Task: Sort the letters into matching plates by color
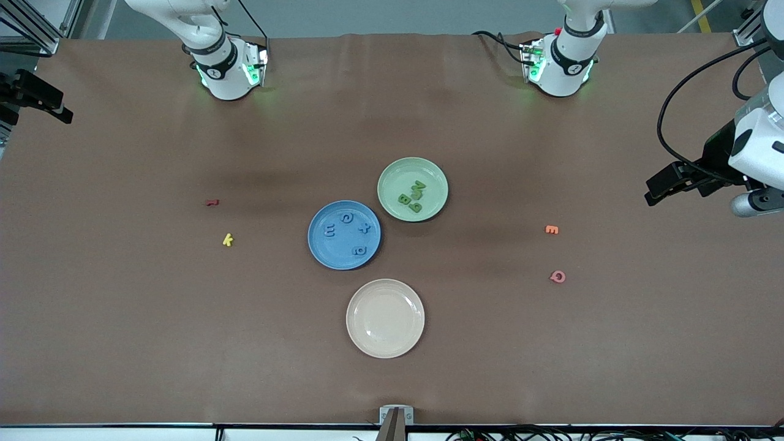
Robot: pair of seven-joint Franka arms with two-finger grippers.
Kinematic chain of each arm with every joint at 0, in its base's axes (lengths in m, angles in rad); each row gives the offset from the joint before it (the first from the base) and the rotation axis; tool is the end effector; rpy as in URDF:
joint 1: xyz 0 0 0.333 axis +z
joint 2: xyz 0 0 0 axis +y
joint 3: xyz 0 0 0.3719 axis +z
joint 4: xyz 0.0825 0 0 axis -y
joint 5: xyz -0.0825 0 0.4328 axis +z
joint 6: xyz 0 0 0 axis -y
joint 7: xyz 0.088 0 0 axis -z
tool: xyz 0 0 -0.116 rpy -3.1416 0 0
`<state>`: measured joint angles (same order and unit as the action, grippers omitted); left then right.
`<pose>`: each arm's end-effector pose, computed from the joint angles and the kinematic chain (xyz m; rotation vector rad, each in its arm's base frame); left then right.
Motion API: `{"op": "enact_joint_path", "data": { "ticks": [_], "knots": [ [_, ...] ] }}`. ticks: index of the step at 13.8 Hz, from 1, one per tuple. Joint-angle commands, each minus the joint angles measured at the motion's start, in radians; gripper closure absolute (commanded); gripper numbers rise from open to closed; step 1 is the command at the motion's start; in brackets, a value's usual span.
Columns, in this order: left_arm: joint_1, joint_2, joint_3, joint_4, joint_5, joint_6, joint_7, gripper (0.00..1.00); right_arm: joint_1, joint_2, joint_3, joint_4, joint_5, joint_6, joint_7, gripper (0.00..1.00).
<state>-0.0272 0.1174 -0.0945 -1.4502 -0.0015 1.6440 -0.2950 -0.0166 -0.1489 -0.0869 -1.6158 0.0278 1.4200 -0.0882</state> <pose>0.6501 -0.0755 0.6679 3.0995 0.2710 0.1131 0.5281 -0.0558 0.7197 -3.0960 0.0163 0.0671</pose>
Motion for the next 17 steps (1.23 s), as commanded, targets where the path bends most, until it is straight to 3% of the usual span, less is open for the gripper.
{"op": "enact_joint_path", "data": {
  "ticks": [1,17],
  "knots": [
    [-0.005,0.007,0.001,0.017,0.003,-0.001,-0.010,0.00,0.000,-0.021,-0.007,-0.009,-0.011,-0.007,-0.016,0.00],
    [-0.005,0.008,0.001,0.016,0.006,-0.001,-0.009,0.00,0.007,-0.027,0.000,-0.013,-0.023,-0.018,-0.001,0.00]
  ]
}}
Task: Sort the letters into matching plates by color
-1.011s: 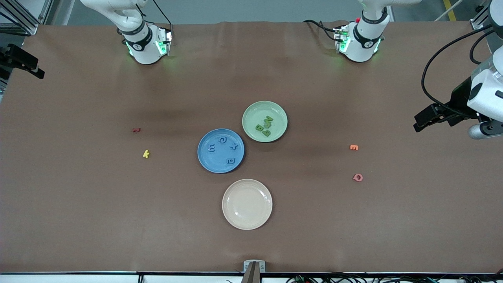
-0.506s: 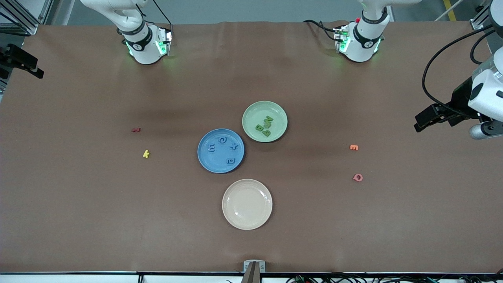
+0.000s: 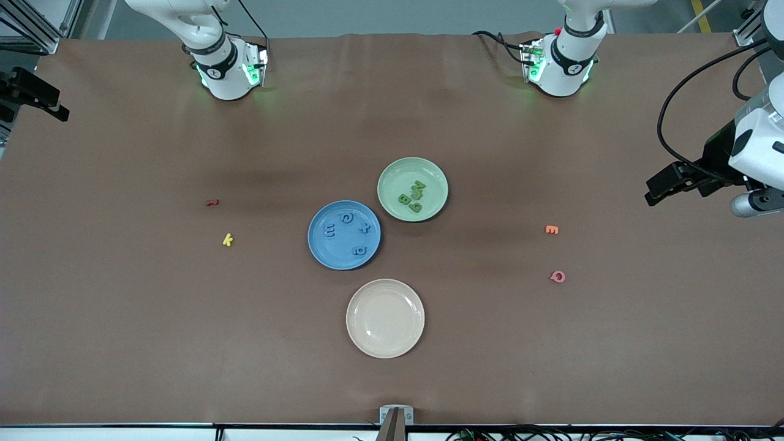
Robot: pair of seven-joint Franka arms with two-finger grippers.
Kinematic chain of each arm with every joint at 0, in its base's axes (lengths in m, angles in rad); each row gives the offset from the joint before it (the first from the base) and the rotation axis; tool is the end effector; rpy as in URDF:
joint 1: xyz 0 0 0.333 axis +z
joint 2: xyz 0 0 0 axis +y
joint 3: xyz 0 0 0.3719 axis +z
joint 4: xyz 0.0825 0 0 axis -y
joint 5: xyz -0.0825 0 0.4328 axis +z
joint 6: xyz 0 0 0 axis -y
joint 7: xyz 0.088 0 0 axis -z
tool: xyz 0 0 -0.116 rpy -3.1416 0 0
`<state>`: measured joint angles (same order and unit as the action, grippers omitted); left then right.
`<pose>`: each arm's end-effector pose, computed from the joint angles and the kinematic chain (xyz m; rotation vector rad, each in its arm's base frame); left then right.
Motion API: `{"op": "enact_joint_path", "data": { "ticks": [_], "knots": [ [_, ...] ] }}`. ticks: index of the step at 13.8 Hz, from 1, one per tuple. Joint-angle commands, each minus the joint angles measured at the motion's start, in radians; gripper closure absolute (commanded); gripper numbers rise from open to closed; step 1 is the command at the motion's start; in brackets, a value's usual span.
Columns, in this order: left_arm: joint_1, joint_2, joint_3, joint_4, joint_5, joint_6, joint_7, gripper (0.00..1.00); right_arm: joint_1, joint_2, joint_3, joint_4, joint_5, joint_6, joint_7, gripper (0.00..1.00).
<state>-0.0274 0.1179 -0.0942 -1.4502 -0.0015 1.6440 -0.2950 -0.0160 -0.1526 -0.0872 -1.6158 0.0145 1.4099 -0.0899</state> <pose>0.6503 -0.0755 0.6676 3.0997 0.2712 0.1123 0.5253 -0.0572 0.7208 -3.1079 0.0155 0.0792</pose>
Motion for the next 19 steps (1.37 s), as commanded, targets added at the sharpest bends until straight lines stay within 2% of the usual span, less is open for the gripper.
{"op": "enact_joint_path", "data": {
  "ticks": [1,19],
  "knots": [
    [-0.005,0.008,0.001,0.016,0.006,-0.001,-0.009,0.00,0.007,-0.024,0.000,-0.015,-0.010,-0.008,0.001,0.00],
    [0.008,0.006,0.025,0.016,0.006,-0.001,-0.009,0.00,0.007,-0.022,-0.002,-0.016,0.021,-0.014,0.002,0.00]
  ]
}}
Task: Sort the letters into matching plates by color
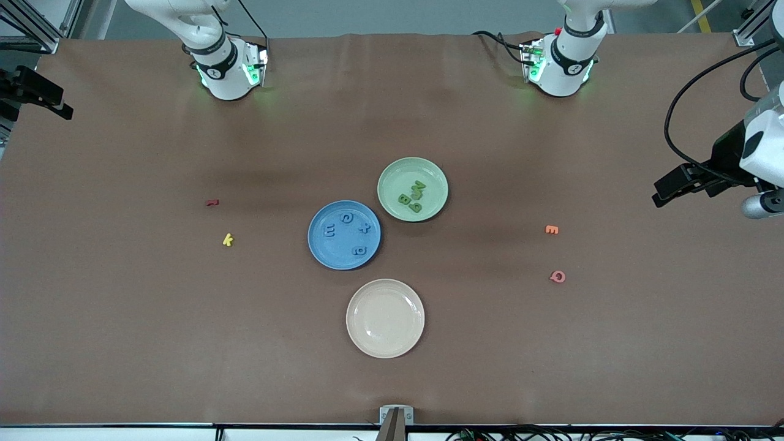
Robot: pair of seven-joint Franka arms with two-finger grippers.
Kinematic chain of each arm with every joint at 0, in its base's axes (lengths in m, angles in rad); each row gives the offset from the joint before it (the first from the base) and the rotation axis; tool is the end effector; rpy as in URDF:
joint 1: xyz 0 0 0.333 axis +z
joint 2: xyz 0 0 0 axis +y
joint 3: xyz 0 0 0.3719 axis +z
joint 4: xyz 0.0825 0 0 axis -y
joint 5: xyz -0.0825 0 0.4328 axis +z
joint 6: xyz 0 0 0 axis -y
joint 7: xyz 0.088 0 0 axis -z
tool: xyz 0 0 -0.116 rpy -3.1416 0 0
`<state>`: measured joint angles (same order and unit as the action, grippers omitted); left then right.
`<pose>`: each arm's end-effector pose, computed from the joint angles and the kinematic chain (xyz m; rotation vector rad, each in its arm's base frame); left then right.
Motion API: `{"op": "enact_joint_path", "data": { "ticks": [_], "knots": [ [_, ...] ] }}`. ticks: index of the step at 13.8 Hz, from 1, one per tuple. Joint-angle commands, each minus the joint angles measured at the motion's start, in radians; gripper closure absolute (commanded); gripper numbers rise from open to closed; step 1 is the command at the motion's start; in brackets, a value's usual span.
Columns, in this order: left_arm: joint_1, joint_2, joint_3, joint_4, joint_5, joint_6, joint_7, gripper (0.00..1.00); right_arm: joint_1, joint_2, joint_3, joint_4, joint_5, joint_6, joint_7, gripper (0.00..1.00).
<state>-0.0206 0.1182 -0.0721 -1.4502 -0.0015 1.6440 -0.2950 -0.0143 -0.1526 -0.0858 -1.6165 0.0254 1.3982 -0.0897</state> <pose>0.6523 -0.0576 0.6673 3.0991 0.3159 0.1131 0.5242 -0.0539 0.7196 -3.0958 0.0084 0.0965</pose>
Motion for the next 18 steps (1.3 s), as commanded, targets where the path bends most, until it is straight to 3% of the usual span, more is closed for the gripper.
{"op": "enact_joint_path", "data": {
  "ticks": [1,7,10,18],
  "knots": [
    [0.002,0.005,0.003,0.016,0.006,-0.003,-0.009,0.00,0.005,-0.022,-0.003,-0.016,0.007,-0.001,0.001,0.00],
    [-0.024,-0.003,-0.020,0.007,0.064,-0.032,-0.004,0.00,0.005,-0.022,-0.002,-0.016,-0.012,0.015,-0.008,0.00],
    [-0.039,0.032,-0.043,0.007,0.124,-0.153,-0.007,0.00,0.007,-0.022,-0.002,-0.016,-0.022,0.019,-0.012,0.00],
    [-0.025,-0.060,-0.144,-0.027,0.113,-0.167,-0.104,0.00,0.007,-0.022,0.000,-0.019,-0.022,0.021,-0.012,0.00]
  ]
}}
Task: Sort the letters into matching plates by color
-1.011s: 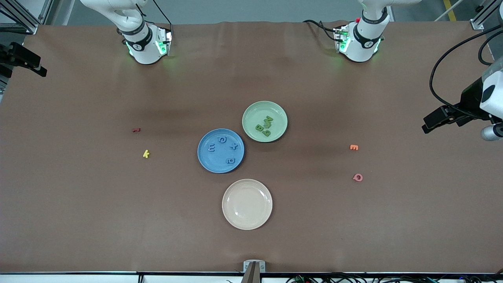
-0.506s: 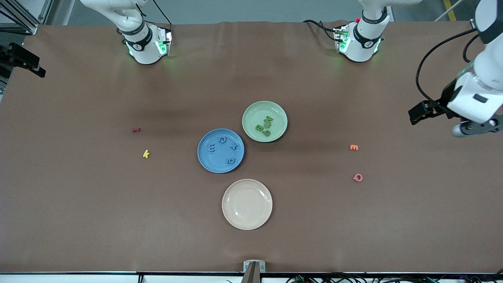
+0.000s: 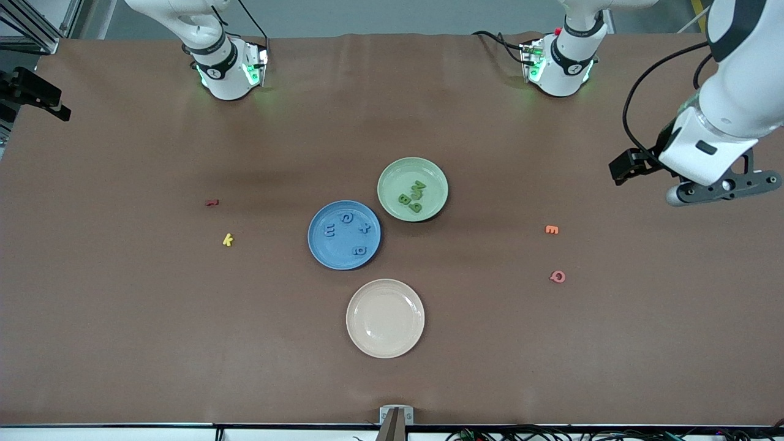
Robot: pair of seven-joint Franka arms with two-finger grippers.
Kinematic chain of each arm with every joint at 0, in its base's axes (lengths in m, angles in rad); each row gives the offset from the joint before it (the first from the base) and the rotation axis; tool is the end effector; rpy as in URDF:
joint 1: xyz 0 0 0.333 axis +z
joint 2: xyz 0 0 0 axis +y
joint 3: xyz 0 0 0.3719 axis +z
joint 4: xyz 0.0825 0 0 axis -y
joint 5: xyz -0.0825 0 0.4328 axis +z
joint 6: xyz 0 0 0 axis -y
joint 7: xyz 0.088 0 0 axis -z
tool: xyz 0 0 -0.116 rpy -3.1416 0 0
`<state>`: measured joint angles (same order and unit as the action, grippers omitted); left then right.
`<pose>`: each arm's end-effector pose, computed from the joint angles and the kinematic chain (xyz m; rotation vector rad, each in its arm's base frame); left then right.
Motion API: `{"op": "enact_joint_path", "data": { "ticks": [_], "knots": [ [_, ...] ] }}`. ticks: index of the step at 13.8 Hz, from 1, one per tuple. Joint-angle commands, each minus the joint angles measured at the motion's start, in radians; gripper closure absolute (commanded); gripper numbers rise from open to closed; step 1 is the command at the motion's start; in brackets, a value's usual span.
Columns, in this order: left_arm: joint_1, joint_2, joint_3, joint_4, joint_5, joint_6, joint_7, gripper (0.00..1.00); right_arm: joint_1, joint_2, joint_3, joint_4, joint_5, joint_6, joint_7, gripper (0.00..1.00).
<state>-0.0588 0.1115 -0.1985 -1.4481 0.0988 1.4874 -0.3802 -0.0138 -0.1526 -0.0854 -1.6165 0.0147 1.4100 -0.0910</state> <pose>0.6181 -0.1419 0.6603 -3.0399 -0.1950 0.0648 0.5255 -0.0549 0.7205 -3.1080 0.0076 0.0802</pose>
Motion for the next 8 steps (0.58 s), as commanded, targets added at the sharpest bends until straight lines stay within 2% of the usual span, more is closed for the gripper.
{"op": "enact_joint_path", "data": {
  "ticks": [1,3,8],
  "knots": [
    [0.011,-0.082,-0.018,-0.056,0.013,0.004,-0.019,0.00,0.006,-0.022,0.000,-0.019,-0.010,0.012,-0.010,0.00],
    [0.013,-0.131,-0.018,-0.101,0.009,0.019,-0.013,0.00,0.006,-0.022,0.000,-0.019,-0.010,0.012,-0.010,0.00],
    [0.075,-0.151,-0.016,-0.121,-0.045,0.068,0.133,0.00,0.006,-0.022,0.000,-0.019,-0.010,0.021,-0.012,0.00]
  ]
}}
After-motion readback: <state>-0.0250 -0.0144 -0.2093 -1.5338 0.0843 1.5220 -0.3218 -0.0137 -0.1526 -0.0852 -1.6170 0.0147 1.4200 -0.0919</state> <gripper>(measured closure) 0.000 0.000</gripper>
